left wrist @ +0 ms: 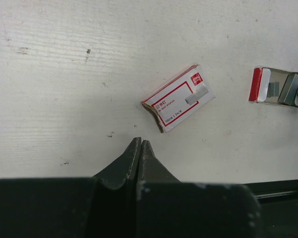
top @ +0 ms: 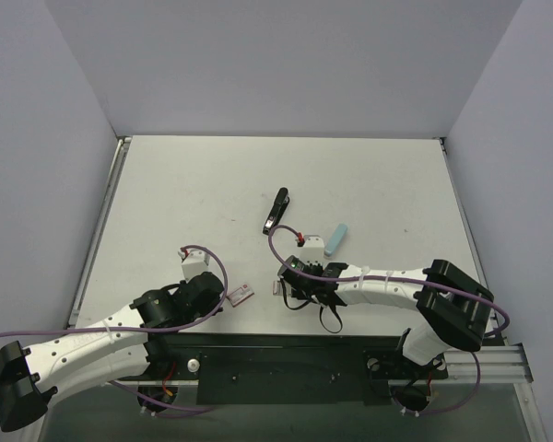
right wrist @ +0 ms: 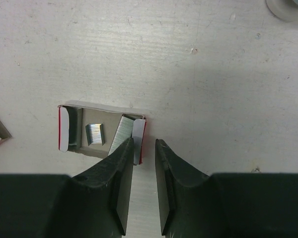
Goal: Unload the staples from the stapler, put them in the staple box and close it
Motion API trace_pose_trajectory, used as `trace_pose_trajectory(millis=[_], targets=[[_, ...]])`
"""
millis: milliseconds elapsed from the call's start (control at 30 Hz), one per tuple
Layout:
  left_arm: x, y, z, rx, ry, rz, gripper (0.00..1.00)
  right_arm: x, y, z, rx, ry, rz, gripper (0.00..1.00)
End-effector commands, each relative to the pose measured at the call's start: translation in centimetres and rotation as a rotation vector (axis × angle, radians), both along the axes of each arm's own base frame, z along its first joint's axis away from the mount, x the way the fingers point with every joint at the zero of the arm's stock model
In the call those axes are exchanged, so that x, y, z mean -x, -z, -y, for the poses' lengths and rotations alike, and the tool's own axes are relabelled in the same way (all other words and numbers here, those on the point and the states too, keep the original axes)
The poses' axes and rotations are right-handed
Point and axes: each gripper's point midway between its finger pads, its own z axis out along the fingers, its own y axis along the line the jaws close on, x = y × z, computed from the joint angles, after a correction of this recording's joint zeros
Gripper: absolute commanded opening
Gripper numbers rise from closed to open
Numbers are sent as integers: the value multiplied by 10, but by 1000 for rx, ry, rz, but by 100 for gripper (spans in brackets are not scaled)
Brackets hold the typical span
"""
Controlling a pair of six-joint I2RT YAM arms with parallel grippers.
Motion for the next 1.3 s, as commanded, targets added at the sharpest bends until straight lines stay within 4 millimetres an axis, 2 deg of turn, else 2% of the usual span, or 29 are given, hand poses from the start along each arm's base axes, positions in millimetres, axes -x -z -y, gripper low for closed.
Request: trace_pose_trajectory(millis=[0,1267], targets=[[-6,-9,5,32,-11,36,0,-3,-13,4,4,11,33,20],[-7,-9,5,14,-1,37,0,-3,0,-9,23,-17,3,20]])
